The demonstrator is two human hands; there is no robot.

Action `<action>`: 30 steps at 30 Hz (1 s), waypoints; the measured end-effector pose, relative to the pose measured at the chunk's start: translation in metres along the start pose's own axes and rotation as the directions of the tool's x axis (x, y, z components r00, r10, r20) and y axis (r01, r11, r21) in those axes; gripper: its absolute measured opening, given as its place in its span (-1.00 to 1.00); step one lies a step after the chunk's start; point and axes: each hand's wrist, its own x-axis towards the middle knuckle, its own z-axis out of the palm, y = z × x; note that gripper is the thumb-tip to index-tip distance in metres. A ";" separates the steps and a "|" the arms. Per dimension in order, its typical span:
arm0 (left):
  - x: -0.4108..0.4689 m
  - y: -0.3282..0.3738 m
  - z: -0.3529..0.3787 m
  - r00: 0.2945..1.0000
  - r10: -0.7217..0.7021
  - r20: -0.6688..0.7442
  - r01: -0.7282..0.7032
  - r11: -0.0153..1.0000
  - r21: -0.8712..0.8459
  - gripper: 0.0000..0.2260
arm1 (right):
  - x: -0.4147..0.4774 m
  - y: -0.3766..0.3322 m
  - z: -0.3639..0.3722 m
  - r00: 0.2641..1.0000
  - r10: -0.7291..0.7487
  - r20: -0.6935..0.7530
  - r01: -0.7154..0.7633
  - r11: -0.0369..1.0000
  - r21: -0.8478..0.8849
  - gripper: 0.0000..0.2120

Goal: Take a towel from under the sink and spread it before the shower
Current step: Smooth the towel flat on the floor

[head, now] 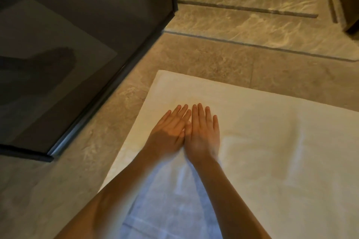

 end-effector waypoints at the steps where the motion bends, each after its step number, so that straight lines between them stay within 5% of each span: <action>1: 0.000 -0.003 -0.002 1.000 -0.020 0.014 0.020 1.000 0.004 -0.54 | -0.003 0.008 0.000 1.000 0.008 -0.003 -0.008 0.999 -0.035 -0.46; 19: -0.018 -0.045 -0.007 0.953 -0.274 0.128 0.275 0.961 0.004 -0.39 | -0.070 0.131 -0.047 0.944 0.328 -0.046 -0.331 0.939 -0.094 -0.44; 30: -0.019 -0.037 -0.032 0.925 -0.352 0.143 0.354 0.935 0.016 -0.46 | -0.069 0.109 -0.070 0.949 0.311 -0.055 -0.316 0.943 -0.108 -0.44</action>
